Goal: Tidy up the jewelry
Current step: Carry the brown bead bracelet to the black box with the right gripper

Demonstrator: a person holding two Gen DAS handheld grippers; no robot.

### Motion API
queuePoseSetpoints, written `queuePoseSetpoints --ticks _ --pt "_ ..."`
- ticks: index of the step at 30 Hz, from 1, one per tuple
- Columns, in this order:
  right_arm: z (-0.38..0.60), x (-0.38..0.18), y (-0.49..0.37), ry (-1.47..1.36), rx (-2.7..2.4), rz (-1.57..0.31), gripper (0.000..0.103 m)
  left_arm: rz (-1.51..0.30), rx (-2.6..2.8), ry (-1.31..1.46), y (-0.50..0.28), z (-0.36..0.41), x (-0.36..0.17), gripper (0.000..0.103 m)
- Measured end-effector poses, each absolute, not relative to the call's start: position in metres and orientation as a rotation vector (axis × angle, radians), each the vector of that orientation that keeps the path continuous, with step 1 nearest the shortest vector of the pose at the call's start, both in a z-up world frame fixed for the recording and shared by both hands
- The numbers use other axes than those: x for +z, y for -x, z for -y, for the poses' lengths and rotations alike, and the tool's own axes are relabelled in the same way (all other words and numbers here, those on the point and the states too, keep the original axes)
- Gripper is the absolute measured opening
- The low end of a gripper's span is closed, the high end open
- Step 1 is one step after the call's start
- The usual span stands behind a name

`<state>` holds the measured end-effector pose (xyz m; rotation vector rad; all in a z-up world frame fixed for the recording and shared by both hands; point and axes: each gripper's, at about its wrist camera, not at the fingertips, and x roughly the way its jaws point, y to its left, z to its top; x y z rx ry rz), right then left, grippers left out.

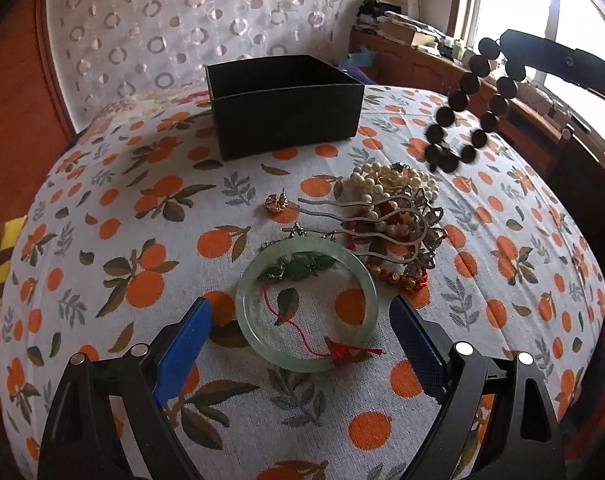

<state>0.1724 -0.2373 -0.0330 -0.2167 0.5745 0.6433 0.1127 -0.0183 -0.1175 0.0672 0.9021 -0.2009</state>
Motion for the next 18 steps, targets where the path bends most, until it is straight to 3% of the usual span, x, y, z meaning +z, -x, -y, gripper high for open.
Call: queuePoseSetpoints --ticks 1,2,18 --pt "0.237 -0.033 -0.172 0.218 0.643 -0.575 0.015 -0.895 -0.201 -0.085 -0.112 0.02 -0.117 0.073" --pt "0.238 -0.033 -0.173 0.217 0.643 -0.575 0.015 -0.889 -0.201 -0.095 -0.111 0.021 -0.116 0.069" --pt "0.238 -0.035 -0.171 0.209 0.649 -0.569 0.015 -0.797 -0.205 -0.037 -0.097 0.009 -0.082 0.069"
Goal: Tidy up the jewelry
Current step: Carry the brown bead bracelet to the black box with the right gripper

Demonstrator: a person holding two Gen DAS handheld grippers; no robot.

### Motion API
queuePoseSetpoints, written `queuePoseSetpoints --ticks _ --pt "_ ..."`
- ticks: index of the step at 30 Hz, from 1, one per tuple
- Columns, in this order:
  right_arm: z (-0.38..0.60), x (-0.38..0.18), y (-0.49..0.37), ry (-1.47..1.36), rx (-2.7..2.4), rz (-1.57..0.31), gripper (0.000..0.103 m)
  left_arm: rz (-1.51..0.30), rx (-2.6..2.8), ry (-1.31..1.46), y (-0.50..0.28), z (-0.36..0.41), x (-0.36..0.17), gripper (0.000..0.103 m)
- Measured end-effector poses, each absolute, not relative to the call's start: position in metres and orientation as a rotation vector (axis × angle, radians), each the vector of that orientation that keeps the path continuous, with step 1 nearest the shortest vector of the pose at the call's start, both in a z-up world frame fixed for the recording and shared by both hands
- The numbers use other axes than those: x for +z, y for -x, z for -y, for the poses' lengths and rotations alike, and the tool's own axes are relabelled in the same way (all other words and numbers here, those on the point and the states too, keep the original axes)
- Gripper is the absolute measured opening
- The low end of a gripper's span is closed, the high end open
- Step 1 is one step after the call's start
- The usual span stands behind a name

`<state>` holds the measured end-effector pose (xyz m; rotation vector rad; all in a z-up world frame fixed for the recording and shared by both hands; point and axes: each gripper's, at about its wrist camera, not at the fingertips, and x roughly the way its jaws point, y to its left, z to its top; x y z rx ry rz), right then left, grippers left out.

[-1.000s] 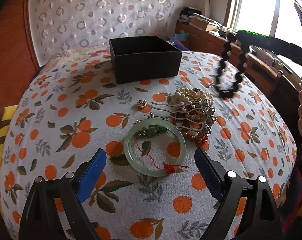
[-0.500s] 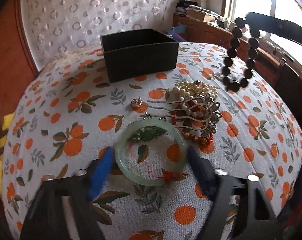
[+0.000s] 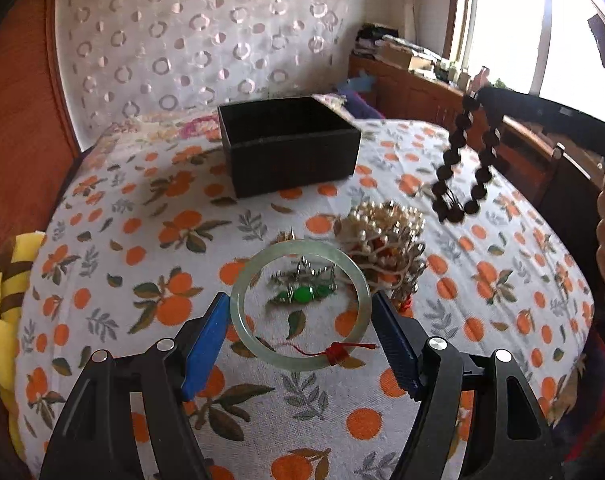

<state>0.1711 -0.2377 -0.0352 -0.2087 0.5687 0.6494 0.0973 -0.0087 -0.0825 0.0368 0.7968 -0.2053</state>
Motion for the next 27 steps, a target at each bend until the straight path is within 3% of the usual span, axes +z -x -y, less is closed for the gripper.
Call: queuePoseSetpoints --ticks 27 --pt "0.203 -0.004 -0.213 0.229 0.701 -0.526 0.015 -0.68 -0.17 0.02 -0.137 -0.013 -0.034 0.069"
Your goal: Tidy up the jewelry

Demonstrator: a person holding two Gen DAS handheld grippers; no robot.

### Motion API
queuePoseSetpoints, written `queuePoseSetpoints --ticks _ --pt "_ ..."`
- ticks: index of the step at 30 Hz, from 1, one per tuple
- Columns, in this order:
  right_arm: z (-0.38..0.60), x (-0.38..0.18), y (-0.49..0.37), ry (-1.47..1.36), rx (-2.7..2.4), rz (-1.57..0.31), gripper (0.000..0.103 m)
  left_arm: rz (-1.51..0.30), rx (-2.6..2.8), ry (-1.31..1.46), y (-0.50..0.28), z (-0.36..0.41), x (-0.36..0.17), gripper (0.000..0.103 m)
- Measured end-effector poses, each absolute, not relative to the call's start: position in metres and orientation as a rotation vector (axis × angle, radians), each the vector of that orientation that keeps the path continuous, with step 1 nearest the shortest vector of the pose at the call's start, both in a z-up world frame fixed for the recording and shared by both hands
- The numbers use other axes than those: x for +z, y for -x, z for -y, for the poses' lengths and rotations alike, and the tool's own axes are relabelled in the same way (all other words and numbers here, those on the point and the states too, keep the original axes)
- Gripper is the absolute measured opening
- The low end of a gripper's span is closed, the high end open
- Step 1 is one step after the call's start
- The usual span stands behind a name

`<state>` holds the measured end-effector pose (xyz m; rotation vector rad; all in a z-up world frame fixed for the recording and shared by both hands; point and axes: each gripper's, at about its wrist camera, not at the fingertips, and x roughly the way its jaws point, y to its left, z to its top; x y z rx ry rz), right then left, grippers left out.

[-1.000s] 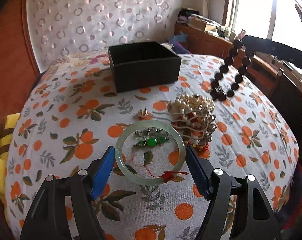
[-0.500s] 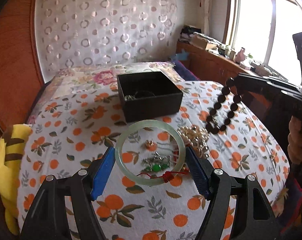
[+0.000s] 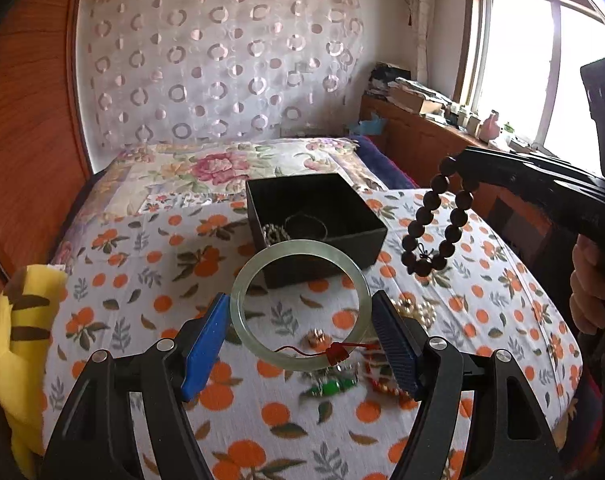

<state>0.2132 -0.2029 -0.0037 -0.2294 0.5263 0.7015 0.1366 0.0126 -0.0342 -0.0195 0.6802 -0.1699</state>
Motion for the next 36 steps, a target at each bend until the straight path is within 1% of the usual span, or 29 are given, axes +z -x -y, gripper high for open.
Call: queuePoseSetpoints --ticks 11,17,25,26,27,32,36 --pt "0.186 0.001 -0.267 0.199 0.739 -0.517 0.015 -0.66 -0.164 -0.003 -0.17 -0.014 -0.019 0.069" --pt "0.18 -0.021 -0.291 0.175 0.761 -0.559 0.015 -0.665 -0.164 -0.007 -0.195 -0.011 -0.017 0.069" --pt "0.18 -0.052 -0.309 0.178 0.764 -0.64 0.016 -0.695 -0.155 -0.004 -0.226 -0.009 -0.026 0.069" --pt "0.18 -0.054 -0.31 0.181 0.76 -0.641 0.017 -0.7 -0.154 -0.005 -0.23 -0.008 -0.028 0.069" --pt "0.181 -0.055 -0.31 0.182 0.753 -0.636 0.023 -0.704 -0.154 -0.006 -0.234 -0.007 -0.03 0.069" --pt "0.195 -0.057 -0.312 0.153 0.725 -0.623 0.028 -0.713 -0.16 -0.006 -0.249 -0.006 -0.034 0.069" --pt "0.211 -0.061 -0.315 0.143 0.671 -0.609 0.034 -0.731 -0.157 -0.026 -0.262 0.0 -0.039 0.069"
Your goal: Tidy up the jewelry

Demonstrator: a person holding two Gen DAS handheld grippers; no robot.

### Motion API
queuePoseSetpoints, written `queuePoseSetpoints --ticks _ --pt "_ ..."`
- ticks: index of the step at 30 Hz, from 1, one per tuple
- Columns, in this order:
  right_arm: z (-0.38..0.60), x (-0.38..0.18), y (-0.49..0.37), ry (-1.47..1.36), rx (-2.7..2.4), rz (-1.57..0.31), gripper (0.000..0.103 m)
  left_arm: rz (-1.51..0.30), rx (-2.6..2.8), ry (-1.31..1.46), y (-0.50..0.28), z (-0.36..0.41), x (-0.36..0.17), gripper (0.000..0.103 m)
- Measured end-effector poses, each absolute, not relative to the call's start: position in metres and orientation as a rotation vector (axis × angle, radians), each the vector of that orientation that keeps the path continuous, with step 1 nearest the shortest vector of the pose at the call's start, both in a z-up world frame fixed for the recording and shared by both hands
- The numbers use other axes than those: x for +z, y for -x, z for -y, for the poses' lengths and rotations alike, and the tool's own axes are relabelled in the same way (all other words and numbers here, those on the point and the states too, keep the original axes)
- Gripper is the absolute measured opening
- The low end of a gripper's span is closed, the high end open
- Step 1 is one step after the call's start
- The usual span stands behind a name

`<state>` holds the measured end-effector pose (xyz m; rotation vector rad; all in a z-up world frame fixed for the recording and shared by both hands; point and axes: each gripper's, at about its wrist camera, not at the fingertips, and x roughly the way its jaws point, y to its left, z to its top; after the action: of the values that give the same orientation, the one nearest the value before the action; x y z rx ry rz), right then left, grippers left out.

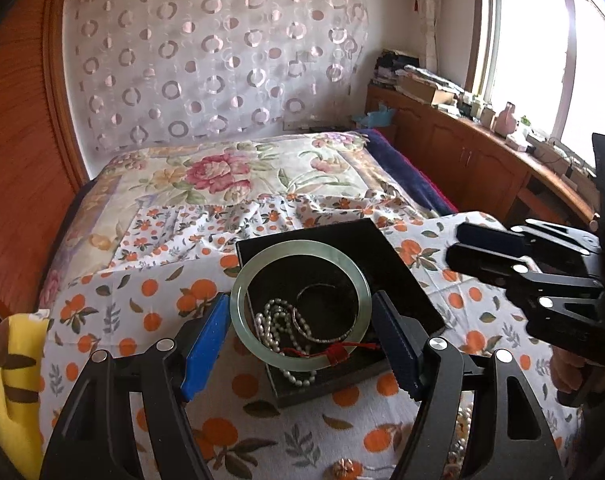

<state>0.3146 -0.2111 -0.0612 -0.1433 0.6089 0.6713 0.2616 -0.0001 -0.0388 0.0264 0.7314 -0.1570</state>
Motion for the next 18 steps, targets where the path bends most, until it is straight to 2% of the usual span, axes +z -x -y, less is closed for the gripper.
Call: queuePoseSetpoints --ticks 18 --pt "0.229 -0.065 -0.328 0.106 0.629 -0.622 0.034 -0.786 -0.131 -0.084 -0.299 0.016 -0.059 0.069"
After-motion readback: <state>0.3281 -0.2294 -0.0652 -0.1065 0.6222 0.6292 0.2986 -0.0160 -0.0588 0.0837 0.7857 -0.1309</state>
